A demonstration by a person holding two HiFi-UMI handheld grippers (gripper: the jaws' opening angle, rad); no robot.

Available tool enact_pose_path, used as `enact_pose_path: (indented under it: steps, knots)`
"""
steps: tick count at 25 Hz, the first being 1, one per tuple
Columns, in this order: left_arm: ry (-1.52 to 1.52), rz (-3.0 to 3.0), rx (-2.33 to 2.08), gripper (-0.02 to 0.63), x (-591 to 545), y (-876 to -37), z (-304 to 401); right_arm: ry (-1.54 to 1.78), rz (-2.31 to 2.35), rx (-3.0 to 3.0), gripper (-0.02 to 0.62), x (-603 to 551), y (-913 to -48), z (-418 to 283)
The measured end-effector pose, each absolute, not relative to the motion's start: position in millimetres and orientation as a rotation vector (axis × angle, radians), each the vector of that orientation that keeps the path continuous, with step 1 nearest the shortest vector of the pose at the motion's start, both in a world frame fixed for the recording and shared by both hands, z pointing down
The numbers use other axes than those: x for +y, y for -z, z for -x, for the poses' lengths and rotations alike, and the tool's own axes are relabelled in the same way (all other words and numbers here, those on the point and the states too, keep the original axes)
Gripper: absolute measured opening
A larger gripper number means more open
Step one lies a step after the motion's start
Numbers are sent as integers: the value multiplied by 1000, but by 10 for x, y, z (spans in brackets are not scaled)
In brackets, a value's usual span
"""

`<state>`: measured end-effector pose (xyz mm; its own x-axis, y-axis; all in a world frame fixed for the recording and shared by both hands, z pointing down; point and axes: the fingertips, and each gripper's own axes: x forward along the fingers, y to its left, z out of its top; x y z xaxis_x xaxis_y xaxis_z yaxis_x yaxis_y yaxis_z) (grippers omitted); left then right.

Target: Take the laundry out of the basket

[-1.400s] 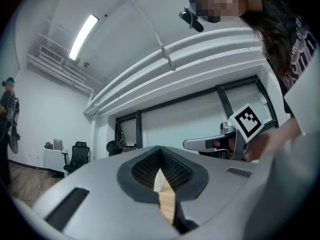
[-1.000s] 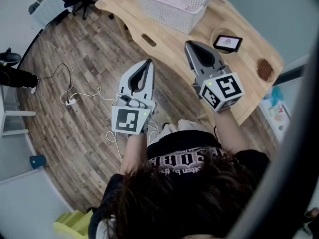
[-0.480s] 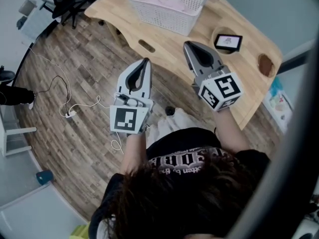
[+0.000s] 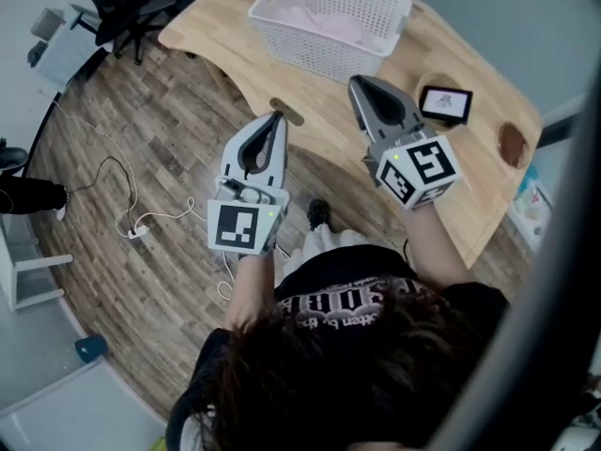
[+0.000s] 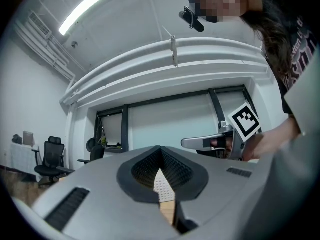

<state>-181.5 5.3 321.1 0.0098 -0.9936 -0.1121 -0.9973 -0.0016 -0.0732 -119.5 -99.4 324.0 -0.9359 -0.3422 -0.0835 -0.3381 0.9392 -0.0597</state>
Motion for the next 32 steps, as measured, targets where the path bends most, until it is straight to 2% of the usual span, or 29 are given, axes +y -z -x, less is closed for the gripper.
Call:
enact_pose_path:
  steps: [10,32]
  knots:
    - [-40,2173,2103,-3,-613,-3203,2467,76,585,2992,29,-1654,-3215,1765]
    - [-15,2270,1975,-3,-1556,-3101,2938,93,702,2941,29,-2501,-3115,2163]
